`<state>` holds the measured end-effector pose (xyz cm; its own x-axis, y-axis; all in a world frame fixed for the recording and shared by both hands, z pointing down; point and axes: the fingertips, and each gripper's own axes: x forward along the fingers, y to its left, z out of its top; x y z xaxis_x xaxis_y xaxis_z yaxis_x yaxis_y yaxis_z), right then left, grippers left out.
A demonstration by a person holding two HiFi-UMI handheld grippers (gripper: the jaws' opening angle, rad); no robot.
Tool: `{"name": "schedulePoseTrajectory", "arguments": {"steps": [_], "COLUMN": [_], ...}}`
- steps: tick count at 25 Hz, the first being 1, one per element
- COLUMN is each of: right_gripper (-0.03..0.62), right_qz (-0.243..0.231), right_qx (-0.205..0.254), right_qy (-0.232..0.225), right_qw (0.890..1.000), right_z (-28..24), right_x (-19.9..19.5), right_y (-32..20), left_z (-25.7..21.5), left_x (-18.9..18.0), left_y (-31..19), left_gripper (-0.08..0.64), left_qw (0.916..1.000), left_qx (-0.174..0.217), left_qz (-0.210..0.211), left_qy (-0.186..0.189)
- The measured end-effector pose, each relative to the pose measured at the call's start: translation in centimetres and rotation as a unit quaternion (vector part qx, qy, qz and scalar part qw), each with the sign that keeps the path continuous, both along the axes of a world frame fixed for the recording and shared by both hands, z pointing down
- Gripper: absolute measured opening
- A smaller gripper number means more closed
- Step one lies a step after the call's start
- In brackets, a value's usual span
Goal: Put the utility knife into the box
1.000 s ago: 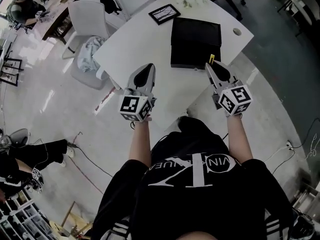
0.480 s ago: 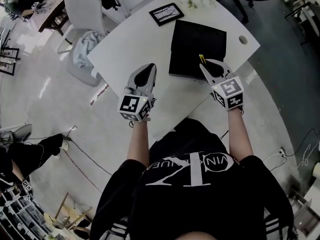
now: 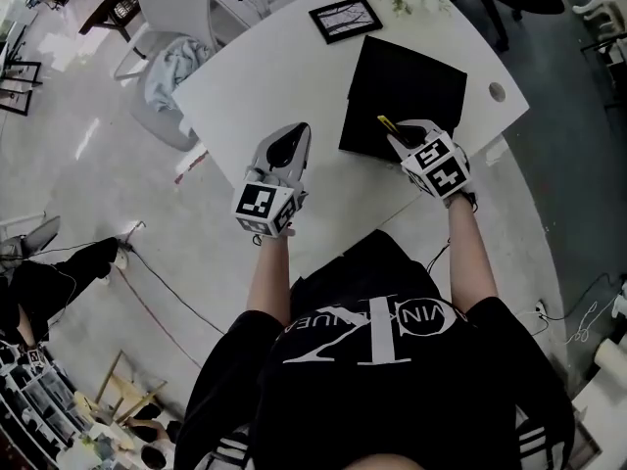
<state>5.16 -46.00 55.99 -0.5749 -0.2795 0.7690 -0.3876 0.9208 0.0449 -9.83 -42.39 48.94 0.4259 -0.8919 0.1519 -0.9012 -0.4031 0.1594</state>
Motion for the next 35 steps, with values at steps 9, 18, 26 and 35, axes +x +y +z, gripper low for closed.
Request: {"name": "schedulePoseTrajectory", "arguments": {"steps": [9, 18, 26, 35], "right_gripper": [0.064, 0.063, 0.066, 0.095], "right_qz": [-0.052, -0.100, -0.100, -0.069], "right_qx": [-0.062, -0.104, -0.107, -0.083], "right_qy": [0.052, 0.075, 0.076, 0.064], "right_qw": [0.995, 0.987, 0.986, 0.992], "right_z": [3.7, 5.2, 5.2, 4.1], "right_x": [-0.8, -1.8, -1.9, -1.6], "right_y": [0.5, 1.1, 1.2, 0.2], "left_z": [1.0, 1.5, 1.8, 1.3], "left_x": [0.0, -0.9, -1.0, -1.0], "left_y": [-0.6, -0.2, 0.1, 0.5], "left_gripper": [0.008, 0.008, 0.008, 0.008], "left_qw": [0.9998, 0.9994, 0.9993, 0.9996], "left_qx": [-0.017, -0.028, -0.031, -0.023], "left_qz": [-0.007, -0.019, -0.018, -0.011], "left_qy": [0.008, 0.006, 0.008, 0.010]}}
